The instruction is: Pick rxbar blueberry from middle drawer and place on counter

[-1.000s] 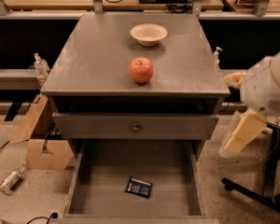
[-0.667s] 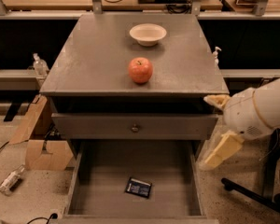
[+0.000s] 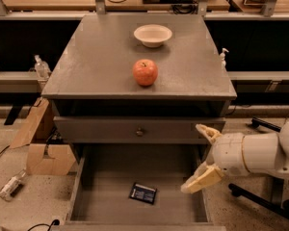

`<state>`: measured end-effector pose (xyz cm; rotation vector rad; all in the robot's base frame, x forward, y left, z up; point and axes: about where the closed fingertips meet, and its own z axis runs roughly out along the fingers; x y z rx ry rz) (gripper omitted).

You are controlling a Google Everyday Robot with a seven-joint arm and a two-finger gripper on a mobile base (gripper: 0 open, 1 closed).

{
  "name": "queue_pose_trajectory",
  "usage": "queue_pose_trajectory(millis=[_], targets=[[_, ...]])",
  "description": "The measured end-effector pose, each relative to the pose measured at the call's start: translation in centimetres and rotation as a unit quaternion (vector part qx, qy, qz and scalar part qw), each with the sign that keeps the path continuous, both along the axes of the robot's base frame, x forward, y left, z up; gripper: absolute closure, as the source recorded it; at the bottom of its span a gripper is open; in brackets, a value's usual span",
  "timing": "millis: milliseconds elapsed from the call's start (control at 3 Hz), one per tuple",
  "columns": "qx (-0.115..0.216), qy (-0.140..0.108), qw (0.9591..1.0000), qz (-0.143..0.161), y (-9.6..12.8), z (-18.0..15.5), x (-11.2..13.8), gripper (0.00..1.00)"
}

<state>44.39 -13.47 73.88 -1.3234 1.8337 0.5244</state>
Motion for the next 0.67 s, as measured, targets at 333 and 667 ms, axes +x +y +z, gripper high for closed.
queue_pose_trajectory(millis=[333,667], targets=[[-0.002,-0.001,1.0000,0.002,0.13,0.16,0.10,0.00],[-0.002,-0.001,1.0000,0.002,0.13,0.16,0.10,0.00]])
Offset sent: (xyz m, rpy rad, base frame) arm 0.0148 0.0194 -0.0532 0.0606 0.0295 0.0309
